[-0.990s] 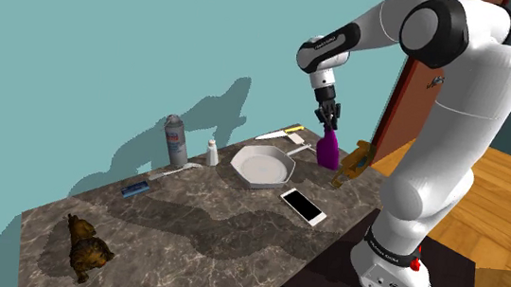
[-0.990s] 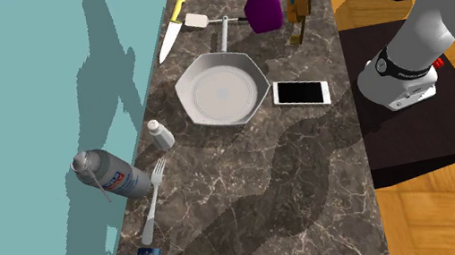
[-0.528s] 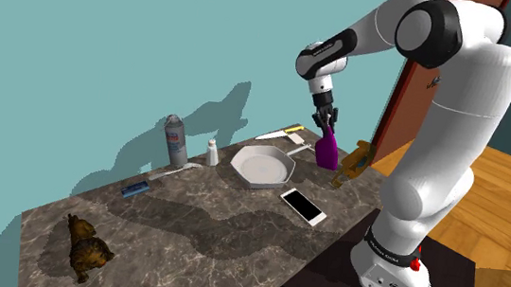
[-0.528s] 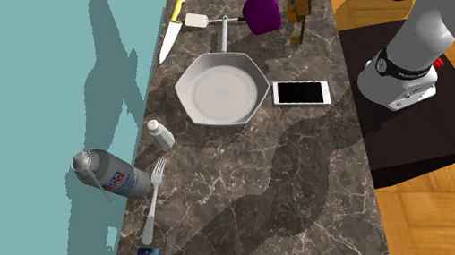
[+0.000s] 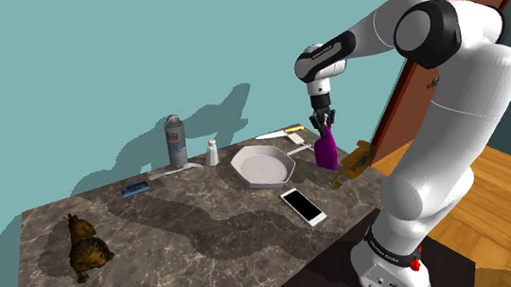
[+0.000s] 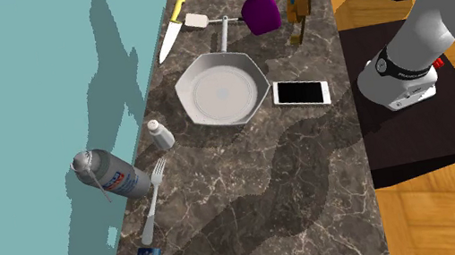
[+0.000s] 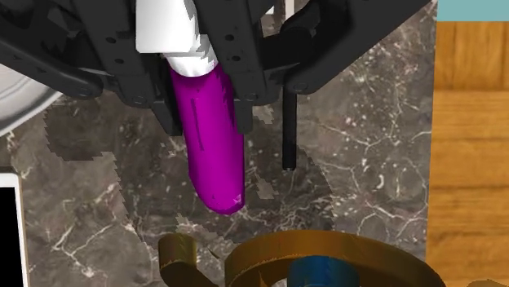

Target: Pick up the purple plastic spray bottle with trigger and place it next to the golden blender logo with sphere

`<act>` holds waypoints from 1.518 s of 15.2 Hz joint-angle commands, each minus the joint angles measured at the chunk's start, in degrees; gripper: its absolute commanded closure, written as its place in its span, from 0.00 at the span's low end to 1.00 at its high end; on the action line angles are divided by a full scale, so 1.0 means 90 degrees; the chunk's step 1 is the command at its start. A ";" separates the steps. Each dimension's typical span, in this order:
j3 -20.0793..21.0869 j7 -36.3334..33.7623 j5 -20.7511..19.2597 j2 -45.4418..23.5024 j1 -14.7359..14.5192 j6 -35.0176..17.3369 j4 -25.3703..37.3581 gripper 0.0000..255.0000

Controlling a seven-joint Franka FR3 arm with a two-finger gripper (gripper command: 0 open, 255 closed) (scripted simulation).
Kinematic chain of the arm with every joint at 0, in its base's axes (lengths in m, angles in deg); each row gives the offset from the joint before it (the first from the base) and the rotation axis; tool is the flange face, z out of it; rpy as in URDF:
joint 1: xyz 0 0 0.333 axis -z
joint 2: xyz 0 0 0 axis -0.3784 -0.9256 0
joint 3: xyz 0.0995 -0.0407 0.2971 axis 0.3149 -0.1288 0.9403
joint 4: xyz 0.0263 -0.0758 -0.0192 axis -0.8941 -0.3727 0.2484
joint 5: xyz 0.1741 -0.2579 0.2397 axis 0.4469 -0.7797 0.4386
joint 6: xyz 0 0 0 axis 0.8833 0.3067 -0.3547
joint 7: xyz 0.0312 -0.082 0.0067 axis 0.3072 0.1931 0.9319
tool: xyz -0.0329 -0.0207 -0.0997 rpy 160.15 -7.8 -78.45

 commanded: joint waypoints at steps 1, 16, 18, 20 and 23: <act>-0.0023 0.0019 -0.0002 -0.0360 0.0033 -0.0045 -0.0219 1.00; 0.0040 0.0061 0.0069 -0.0445 -0.0005 0.0756 0.0661 0.00; 0.0040 0.0060 0.0069 -0.0445 -0.0004 0.0755 0.0661 0.00; 0.0041 0.0060 0.0069 -0.0445 -0.0003 0.0755 0.0661 0.00; 0.0042 0.0060 0.0069 -0.0445 -0.0003 0.0755 0.0661 0.00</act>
